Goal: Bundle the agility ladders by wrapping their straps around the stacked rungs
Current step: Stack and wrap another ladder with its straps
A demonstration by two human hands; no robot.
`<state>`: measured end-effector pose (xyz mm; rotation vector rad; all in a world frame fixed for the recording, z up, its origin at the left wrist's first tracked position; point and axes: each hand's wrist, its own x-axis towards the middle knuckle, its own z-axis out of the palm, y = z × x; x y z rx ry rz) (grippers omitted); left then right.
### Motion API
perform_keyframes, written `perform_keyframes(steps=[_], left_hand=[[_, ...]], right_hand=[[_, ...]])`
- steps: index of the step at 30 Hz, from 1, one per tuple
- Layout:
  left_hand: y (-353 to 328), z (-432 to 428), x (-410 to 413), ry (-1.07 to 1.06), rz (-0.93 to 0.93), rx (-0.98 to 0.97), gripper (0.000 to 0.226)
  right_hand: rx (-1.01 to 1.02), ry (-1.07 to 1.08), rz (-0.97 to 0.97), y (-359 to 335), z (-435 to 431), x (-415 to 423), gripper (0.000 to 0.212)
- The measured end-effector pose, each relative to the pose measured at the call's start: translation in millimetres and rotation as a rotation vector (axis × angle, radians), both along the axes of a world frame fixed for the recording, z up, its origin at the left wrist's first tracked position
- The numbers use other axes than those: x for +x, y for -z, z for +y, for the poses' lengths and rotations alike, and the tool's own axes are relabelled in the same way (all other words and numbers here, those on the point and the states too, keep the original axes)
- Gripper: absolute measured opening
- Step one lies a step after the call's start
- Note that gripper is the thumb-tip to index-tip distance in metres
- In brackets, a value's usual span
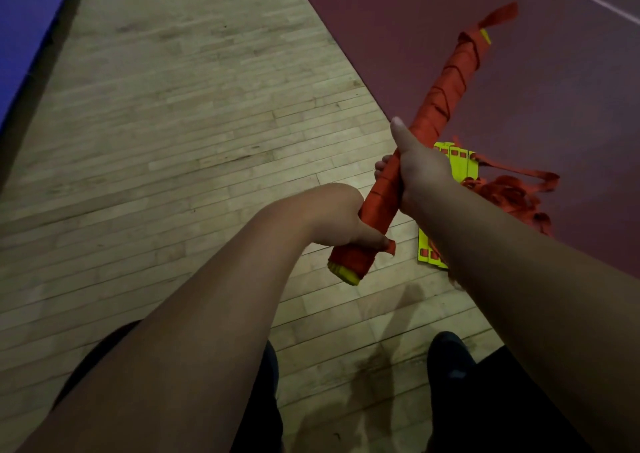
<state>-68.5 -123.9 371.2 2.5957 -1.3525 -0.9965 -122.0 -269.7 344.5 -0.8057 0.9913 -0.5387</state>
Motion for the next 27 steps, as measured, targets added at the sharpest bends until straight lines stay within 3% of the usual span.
perform_keyframes(steps=[3, 6, 10, 12, 15, 20, 25, 27], left_hand=[[-6.1, 6.3, 9.7, -0.038, 0.183, -0.062, 0.068], [-11.0, 12.1, 14.3, -0.076, 0.46, -0.133, 0.059], [-15.0, 15.4, 12.0, -0.116, 0.71, -0.254, 0.054], [-16.2, 13.8, 12.6, -0.117, 0.697, -0.247, 0.059], [-16.0, 10.6, 15.7, -0.1, 0.532, -0.14, 0.062], [-8.2, 9.2, 19.4, -0.052, 0.289, -0.041, 0.043], [-5.3, 3.7, 6.3, -0.012, 0.273, -0.009, 0.016], [-2.5, -0.3, -3.0, 0.008, 0.204, -0.003, 0.018]], right_hand=[[0.091, -0.064, -0.125, -4.1, 1.0, 0.1, 0.052], [0.249, -0.147, -0.374, -9.3, -1.3, -2.5, 0.032], [0.386, -0.37, -0.625, -8.5, -6.5, -10.1, 0.038], [0.375, -0.409, -0.585, -6.5, -7.1, -9.0, 0.036], [0.318, -0.352, -0.387, -4.6, -5.9, -5.7, 0.028], [0.148, -0.255, -0.043, 6.9, -0.1, -4.1, 0.036], [-0.123, -0.147, 0.167, 12.4, 4.5, -4.7, 0.054], [-0.217, -0.106, 0.194, 14.5, 6.2, -3.8, 0.054]])
